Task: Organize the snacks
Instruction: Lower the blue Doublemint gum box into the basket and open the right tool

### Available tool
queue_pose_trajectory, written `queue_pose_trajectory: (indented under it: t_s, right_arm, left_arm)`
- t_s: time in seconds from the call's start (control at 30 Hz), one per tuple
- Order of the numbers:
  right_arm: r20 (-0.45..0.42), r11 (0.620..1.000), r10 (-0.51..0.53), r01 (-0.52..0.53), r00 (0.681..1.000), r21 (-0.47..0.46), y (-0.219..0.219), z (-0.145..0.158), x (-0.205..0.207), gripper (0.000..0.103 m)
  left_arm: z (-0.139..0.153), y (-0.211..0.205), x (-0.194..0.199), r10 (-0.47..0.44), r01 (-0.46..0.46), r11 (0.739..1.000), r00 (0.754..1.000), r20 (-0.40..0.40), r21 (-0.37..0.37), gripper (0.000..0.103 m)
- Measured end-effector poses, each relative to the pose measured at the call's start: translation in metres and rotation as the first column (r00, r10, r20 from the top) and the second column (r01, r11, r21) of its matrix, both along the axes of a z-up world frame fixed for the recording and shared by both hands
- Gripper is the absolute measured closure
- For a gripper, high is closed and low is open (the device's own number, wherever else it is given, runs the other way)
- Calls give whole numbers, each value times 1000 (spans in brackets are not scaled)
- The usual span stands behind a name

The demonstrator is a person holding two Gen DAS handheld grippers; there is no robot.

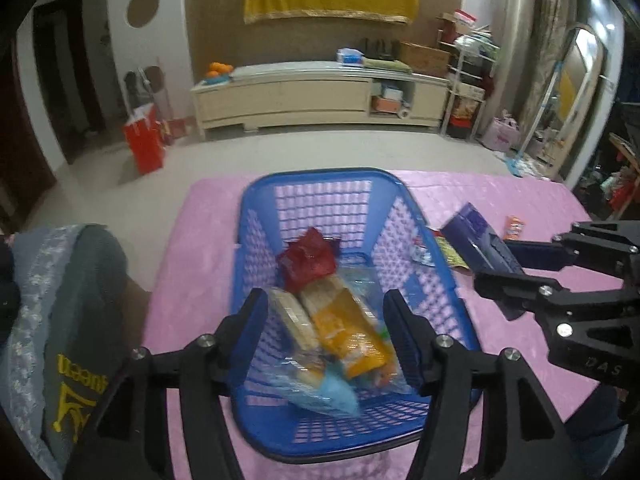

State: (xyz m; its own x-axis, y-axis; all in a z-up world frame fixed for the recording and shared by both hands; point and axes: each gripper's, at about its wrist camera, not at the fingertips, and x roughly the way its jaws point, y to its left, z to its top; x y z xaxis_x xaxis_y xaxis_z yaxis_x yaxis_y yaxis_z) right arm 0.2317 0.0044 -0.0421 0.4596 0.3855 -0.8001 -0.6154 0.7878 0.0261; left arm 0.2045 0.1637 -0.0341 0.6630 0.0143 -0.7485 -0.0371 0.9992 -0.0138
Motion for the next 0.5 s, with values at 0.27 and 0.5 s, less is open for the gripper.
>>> queue_pose_trajectory:
  t_s: [0.27, 0.5]
  right_arm:
    - [-31, 998, 48, -50, 998, -47, 29, -17, 6, 68]
    - [-49, 994, 52, -57, 997, -91, 46, -30, 13, 68]
  left_arm:
    - [-6, 28, -4, 63, -63, 998, 998, -4, -25, 45]
    - [-12, 41, -5, 71, -72, 997, 997, -10, -41, 45]
